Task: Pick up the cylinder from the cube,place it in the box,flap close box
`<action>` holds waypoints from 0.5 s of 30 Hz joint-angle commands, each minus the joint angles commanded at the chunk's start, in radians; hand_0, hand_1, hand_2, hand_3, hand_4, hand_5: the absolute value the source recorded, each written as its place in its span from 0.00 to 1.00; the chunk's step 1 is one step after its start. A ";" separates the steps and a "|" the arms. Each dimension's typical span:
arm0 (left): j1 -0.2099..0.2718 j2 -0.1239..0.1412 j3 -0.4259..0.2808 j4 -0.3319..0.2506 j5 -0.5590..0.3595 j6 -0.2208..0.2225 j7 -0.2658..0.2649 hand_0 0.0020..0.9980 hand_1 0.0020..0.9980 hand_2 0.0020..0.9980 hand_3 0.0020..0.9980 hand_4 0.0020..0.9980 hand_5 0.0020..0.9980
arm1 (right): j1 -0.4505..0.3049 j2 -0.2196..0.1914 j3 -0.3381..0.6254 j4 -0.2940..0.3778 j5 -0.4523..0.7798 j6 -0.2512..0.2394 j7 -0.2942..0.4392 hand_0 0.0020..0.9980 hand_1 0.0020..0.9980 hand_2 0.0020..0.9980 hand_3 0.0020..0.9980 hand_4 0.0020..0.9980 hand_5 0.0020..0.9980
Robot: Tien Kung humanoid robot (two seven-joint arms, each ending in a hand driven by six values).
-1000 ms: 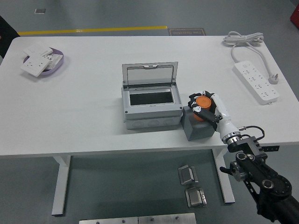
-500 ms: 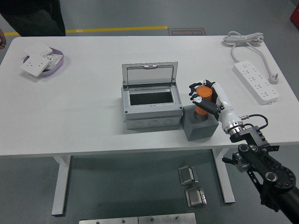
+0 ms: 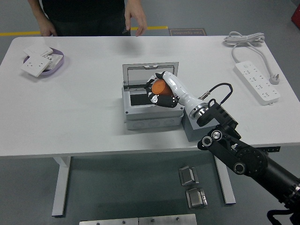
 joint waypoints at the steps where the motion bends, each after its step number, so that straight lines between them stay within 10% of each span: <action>1: 0.000 0.000 0.000 0.000 0.000 0.000 0.001 0.61 0.64 0.65 0.67 0.72 0.27 | 0.021 0.008 -0.022 -0.010 -0.042 0.006 -0.015 0.28 0.28 0.28 0.19 0.00 0.00; 15: 0.005 0.012 0.025 0.000 -0.018 0.004 0.012 0.61 0.64 0.65 0.67 0.72 0.27 | 0.182 0.098 -0.157 -0.161 -0.452 0.080 -0.127 0.26 0.27 0.27 0.19 0.00 0.00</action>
